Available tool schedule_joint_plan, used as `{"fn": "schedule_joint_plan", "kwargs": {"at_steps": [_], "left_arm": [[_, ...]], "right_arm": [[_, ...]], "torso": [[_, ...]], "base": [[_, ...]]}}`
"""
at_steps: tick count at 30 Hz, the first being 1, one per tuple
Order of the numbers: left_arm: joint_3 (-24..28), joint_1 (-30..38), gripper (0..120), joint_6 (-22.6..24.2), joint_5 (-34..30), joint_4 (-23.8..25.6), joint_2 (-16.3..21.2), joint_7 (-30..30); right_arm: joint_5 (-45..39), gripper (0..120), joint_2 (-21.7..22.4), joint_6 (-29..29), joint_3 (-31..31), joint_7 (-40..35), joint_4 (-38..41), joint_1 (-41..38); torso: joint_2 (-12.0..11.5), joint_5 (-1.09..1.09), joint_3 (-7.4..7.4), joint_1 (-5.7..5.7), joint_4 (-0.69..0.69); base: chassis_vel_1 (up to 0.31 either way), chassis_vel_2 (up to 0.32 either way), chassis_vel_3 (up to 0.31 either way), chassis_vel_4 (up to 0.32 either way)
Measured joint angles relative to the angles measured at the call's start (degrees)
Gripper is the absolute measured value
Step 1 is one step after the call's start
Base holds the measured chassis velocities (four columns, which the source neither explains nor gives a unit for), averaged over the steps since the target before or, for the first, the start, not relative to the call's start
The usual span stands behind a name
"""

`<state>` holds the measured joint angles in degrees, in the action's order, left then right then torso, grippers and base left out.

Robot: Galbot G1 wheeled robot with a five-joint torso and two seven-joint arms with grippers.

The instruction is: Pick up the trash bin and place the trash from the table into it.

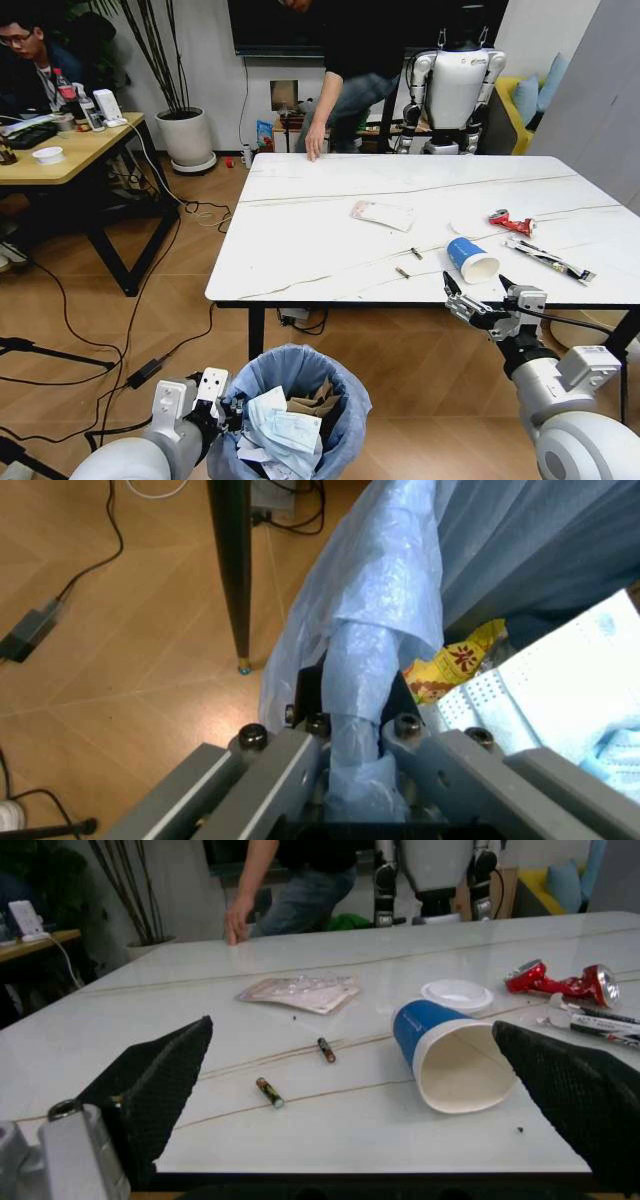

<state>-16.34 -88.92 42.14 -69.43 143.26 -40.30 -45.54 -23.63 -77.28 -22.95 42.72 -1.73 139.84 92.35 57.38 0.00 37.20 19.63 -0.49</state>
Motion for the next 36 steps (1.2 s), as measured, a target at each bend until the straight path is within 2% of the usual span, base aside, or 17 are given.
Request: {"fn": "schedule_joint_plan", "kwargs": {"at_steps": [17,21,36], "left_arm": [[-0.22,-0.21,0,0.00,0.21,-0.02,-0.04,0.16],[-0.19,-0.65,0,0.00,0.69,-0.02,-0.26,0.28],[-2.10,-4.85,0,0.00,4.36,-0.02,-1.61,1.69]], "right_arm": [[-0.79,100,0.46,-0.06,-0.20,-0.09,-0.84,-0.22],[-0.71,100,1.22,1.08,-0.22,-0.83,-3.39,-1.16],[-4.93,100,7.18,0.33,-1.57,-2.95,-10.82,-7.03]], "torso": [[0.00,0.01,0.00,0.00,-0.01],[0.00,0.03,0.00,0.00,0.00],[0.00,0.01,0.00,0.00,0.00]], "base": [[-0.106,-0.098,0.096,0.094],[-0.058,-0.060,0.063,0.076],[0.000,0.000,0.000,0.000]]}}
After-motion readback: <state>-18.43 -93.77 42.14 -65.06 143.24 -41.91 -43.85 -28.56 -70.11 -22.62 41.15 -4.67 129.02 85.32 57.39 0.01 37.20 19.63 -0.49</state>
